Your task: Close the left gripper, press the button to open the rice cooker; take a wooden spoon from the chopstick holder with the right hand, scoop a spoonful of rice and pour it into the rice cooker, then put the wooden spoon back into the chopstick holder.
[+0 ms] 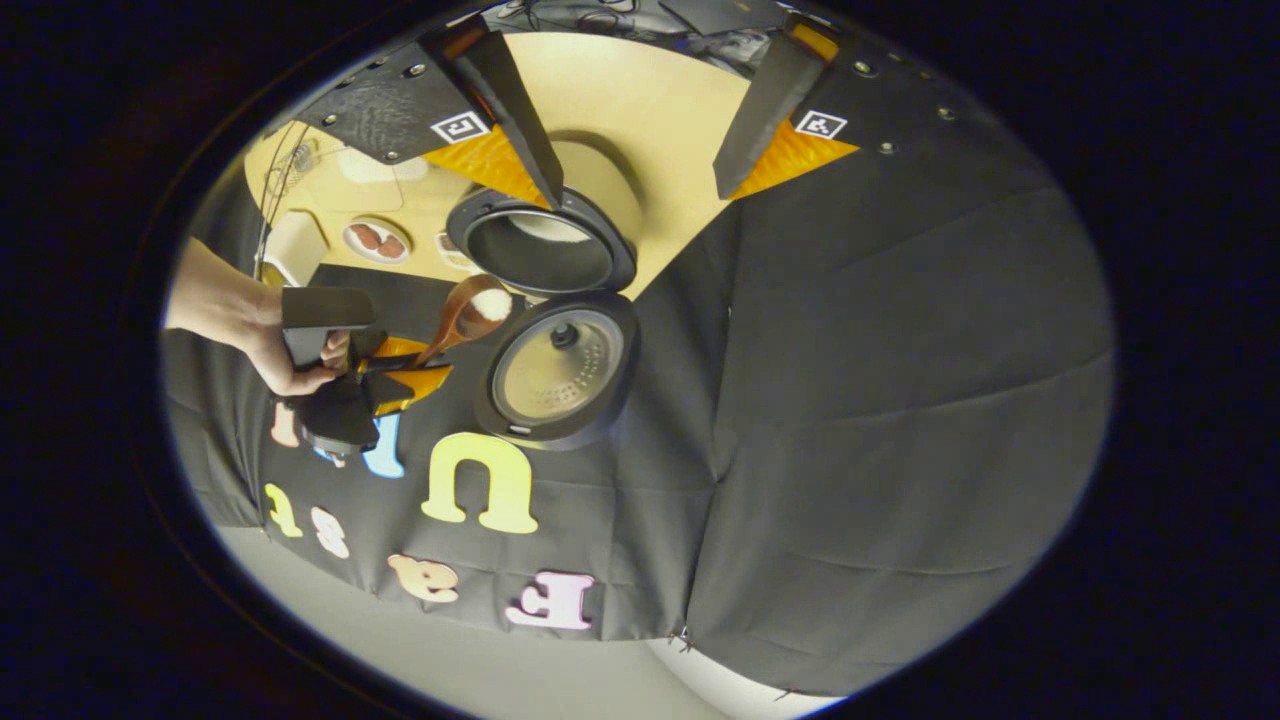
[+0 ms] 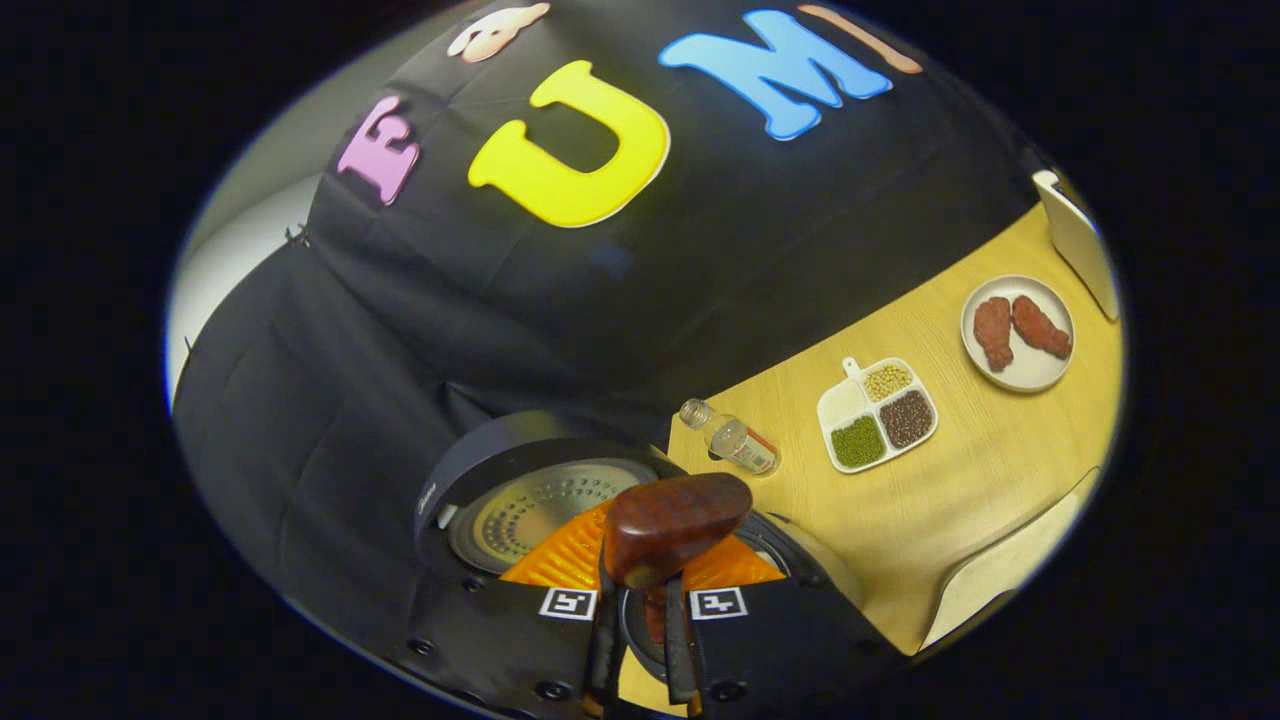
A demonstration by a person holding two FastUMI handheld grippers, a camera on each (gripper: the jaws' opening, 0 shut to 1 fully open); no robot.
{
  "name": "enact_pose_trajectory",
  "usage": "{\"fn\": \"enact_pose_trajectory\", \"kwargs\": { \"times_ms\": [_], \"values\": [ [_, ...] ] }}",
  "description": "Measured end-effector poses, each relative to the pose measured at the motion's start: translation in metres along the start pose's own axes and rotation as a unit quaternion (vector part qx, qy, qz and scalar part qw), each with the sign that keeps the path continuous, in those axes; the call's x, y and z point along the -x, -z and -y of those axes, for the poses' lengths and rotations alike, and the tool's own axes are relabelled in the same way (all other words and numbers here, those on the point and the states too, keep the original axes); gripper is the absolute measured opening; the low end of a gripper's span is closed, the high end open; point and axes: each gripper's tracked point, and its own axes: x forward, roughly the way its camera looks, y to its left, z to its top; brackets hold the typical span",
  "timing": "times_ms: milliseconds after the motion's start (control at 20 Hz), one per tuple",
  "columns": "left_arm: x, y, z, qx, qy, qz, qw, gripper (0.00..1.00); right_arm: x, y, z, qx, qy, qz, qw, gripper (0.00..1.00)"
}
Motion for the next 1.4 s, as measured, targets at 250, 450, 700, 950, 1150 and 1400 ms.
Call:
{"fn": "enact_pose_trajectory", "kwargs": {
  "times_ms": [250,450,700,950,1150,1400],
  "values": [
    [-0.001,0.003,-0.01,0.01,-0.013,-0.011,1.0,0.94,-0.024,0.018,-0.015,0.123,0.001,-0.002,0.992,0.2],
    [-0.017,0.011,-0.029,0.011,-0.021,-0.014,1.0,0.94,-0.032,0.027,-0.019,0.217,0.005,0.002,0.976,0.2],
    [-0.027,0.003,-0.032,0.003,-0.022,-0.012,1.0,0.93,-0.037,0.032,-0.022,0.269,0.0,-0.002,0.963,0.19],
    [-0.032,0.004,-0.028,-0.004,-0.017,-0.011,1.0,0.94,-0.04,0.035,-0.021,0.326,-0.003,0.0,0.945,0.2],
    [-0.034,0.006,-0.025,-0.002,-0.014,-0.012,1.0,0.94,-0.043,0.046,-0.024,0.394,-0.012,-0.006,0.919,0.19],
    [-0.037,0.003,-0.027,0.0,-0.017,-0.01,1.0,0.94,-0.049,0.068,-0.026,0.516,-0.023,-0.006,0.856,0.19]
  ]
}}
